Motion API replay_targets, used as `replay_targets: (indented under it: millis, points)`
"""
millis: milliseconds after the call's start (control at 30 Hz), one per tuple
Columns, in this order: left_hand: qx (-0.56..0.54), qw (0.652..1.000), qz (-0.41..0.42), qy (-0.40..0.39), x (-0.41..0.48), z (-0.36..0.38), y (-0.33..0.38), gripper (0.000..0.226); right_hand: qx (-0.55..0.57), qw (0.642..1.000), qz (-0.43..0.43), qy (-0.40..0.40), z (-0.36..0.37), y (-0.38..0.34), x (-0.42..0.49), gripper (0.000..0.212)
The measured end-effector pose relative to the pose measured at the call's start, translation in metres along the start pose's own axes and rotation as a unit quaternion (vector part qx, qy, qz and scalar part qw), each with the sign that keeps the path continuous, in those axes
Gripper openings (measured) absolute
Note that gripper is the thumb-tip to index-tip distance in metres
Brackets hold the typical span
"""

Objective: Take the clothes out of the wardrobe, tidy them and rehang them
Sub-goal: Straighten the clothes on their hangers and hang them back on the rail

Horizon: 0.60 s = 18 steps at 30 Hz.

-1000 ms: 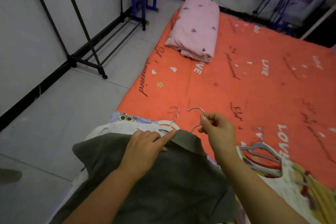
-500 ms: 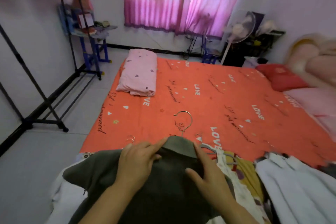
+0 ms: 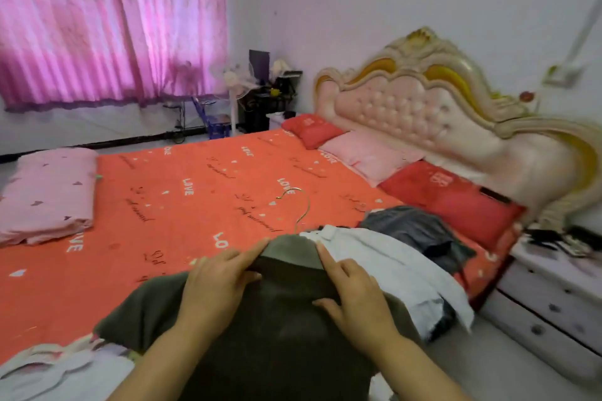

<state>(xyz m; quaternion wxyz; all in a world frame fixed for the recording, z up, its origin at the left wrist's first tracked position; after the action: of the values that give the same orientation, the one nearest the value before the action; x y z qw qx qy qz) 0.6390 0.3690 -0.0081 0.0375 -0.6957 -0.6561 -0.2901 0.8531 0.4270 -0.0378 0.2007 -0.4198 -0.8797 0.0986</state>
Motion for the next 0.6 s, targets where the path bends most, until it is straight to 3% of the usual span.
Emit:
replay_targets:
  millis: [267,600]
  points:
    - [-0.032,0.988,0.111,-0.106,0.064,0.092,0.111,0.114,-0.095,0.993,0.058,0.041,-0.093,0.127,-0.052,0.088]
    - [-0.082,0.966,0.202,-0.136,0.18,0.209,0.214,0.104,-0.169,0.966,0.185,0.063,-0.153,0.271,-0.057,0.082]
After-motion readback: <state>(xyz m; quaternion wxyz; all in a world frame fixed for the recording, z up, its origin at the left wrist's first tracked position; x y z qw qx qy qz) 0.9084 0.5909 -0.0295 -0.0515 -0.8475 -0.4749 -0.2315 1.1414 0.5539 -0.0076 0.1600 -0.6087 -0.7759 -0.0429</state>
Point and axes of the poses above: each hand's wrist, its own x-axis towards the middle knuckle, its own z-axis out of the palm, y = z × x, the point moved 2 cm from there along x, towards the middle knuckle, and after that the axes turned 6 degrees about -y, right-handed, at the moved point
